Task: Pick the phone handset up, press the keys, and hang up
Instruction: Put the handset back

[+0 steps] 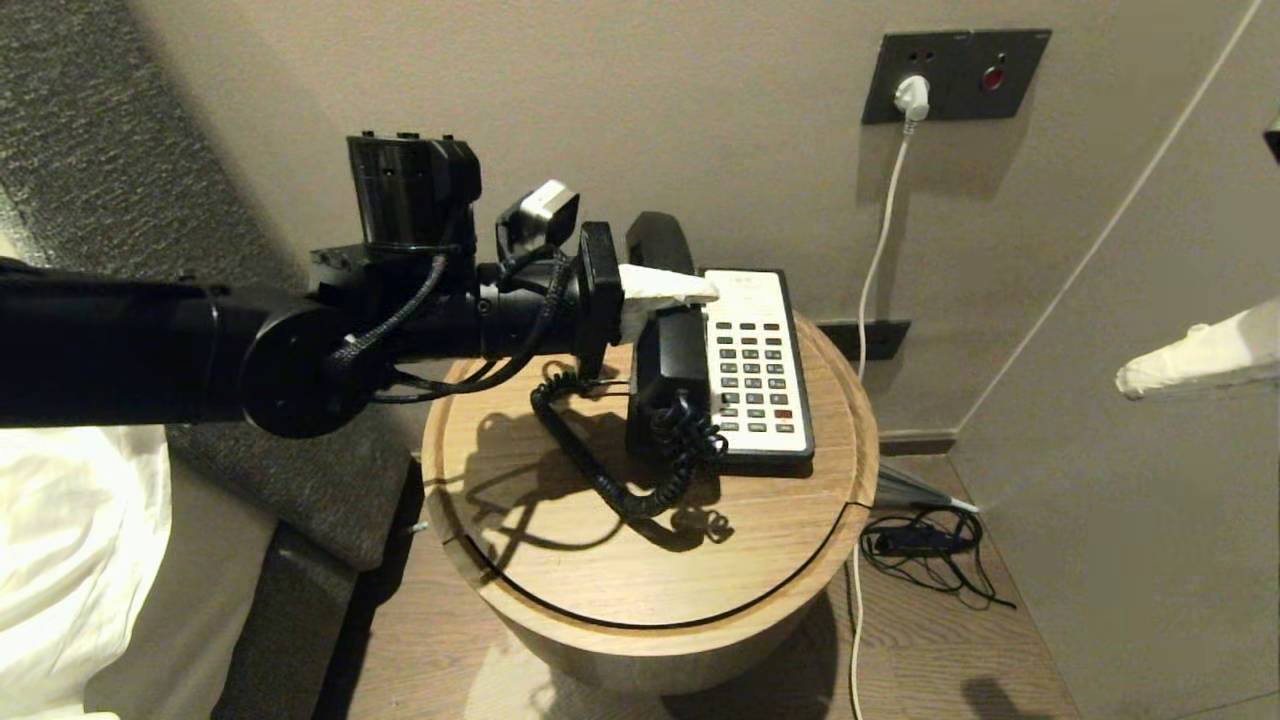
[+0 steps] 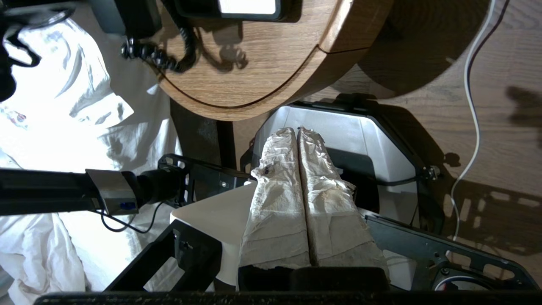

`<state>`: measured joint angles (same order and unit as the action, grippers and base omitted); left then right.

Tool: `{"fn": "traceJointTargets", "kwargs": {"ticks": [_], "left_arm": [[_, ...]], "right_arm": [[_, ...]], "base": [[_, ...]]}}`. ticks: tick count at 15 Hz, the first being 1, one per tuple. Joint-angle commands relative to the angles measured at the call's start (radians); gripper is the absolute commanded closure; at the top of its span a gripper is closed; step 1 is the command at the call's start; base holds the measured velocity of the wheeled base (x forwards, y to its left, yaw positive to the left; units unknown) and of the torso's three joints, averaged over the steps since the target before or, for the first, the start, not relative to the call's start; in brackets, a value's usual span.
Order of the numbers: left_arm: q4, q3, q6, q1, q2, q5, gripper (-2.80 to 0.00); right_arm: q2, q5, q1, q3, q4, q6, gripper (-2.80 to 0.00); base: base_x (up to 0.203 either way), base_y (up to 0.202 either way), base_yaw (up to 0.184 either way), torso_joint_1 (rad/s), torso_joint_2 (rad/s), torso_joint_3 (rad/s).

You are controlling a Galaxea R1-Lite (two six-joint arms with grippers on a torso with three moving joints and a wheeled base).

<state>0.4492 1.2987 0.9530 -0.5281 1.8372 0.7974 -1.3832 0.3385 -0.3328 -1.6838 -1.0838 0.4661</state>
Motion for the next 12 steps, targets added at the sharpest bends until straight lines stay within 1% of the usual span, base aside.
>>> {"fn": "traceJointTargets", "kwargs": {"ticks": [1,3,5,7,12], "left_arm": [[0.029,-0.003,0.01,0.002,0.041,0.026,0.0],[0.037,-0.003,0.007,0.002,0.059,0.044,0.0],[0.037,0.01,0.01,0.002,0.08,0.088,0.0],[0.042,0.01,0.01,0.002,0.09,0.094,0.0],[0.109,0.01,0.01,0.027,0.147,0.098,0.0]], "right_arm": [[0.008,0.002,0.0,0.0,-0.007,0.002,0.0],[0.018,0.002,0.0,0.001,-0.014,0.002,0.0],[0.022,0.004,0.0,0.003,-0.018,0.006,0.0],[0.027,0.004,0.0,0.001,-0.016,0.006,0.0],[0.033,0.004,0.0,0.001,-0.01,0.003,0.0]], "base": [[0.0,0.0,0.0,0.0,0.0,0.0],[0.0,0.0,0.0,0.0,0.0,0.0],[0.0,0.0,0.0,0.0,0.0,0.0],[0.0,0.0,0.0,0.0,0.0,0.0],[0.0,0.0,0.0,0.0,0.0,0.0]]}}
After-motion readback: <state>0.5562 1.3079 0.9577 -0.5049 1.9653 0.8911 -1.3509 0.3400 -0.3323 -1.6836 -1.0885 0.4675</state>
